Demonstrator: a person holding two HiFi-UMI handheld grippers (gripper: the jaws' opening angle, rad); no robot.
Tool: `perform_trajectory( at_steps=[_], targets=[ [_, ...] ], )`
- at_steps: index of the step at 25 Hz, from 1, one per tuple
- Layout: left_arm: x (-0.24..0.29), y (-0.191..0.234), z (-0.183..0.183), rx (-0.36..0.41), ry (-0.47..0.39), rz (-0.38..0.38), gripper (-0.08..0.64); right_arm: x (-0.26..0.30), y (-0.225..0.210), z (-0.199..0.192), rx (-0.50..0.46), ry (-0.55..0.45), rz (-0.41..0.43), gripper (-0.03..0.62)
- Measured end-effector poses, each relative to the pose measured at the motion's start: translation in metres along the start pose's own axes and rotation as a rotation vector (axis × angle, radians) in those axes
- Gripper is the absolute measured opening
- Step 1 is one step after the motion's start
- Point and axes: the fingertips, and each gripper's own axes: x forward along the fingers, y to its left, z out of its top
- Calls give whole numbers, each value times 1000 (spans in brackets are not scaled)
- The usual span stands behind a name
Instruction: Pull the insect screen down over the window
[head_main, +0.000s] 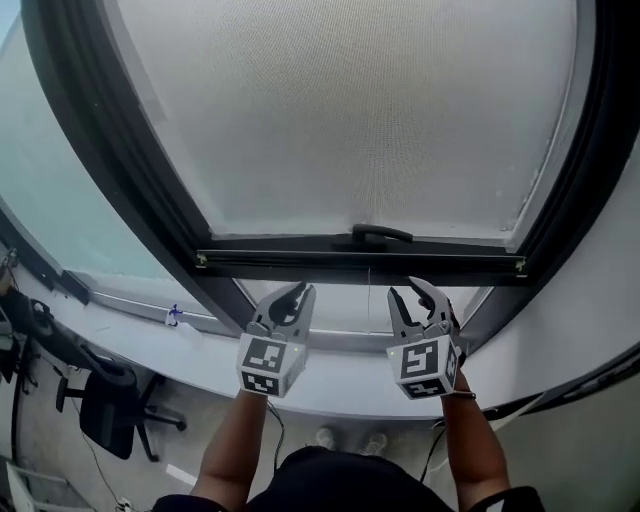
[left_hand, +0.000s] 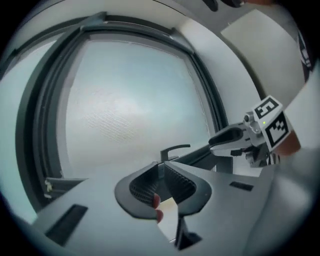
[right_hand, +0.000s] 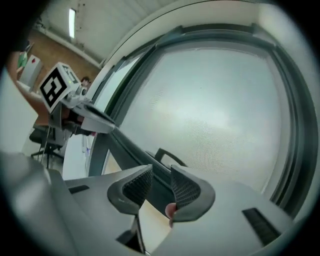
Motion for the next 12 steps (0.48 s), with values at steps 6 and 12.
perform_trajectory(
  at_steps=[6,12],
  targets=[
    [-33,-17,-4,-65,-40,33,3,-27,19,12,184,-60,-69,6],
    [-81,-12,-11,-169,-72,74,3,-60,64,19,232,-44,-86,6]
  ],
)
